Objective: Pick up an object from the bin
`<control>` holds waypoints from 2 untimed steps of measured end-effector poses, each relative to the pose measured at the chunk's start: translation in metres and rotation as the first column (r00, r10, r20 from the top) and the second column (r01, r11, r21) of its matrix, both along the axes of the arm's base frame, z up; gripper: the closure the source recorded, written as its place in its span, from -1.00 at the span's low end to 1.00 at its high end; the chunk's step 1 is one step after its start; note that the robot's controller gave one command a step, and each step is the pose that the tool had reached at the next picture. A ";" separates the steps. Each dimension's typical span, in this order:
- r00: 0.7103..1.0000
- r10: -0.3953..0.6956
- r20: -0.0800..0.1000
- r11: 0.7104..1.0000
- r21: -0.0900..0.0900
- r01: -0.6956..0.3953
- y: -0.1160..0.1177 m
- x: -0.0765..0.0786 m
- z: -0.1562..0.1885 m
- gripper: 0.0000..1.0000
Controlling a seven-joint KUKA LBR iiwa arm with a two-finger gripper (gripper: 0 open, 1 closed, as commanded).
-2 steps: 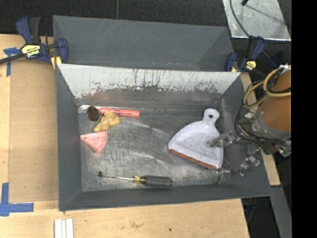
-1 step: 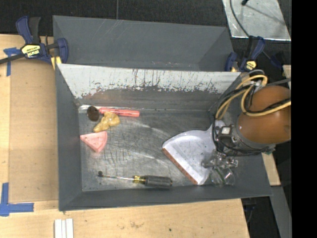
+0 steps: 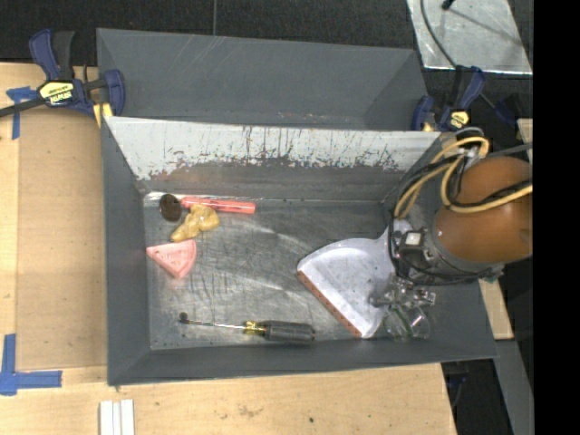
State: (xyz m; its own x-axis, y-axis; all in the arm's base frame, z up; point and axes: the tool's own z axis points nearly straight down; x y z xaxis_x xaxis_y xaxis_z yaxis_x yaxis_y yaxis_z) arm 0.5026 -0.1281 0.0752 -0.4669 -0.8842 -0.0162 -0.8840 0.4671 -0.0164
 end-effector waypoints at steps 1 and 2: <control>0.999 0.026 -0.021 1.000 -0.006 -0.026 0.019 0.009 0.031 1.00; 0.991 -0.131 -0.021 0.991 -0.005 0.131 0.052 0.004 0.047 1.00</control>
Offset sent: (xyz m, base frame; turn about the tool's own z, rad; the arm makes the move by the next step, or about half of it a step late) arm -0.0018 0.0753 0.0572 0.2196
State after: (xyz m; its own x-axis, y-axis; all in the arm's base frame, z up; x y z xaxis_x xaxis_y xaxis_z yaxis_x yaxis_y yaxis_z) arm 0.5061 -0.0756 0.1226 -0.5787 -0.8155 -0.0018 -0.8155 0.5787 -0.0006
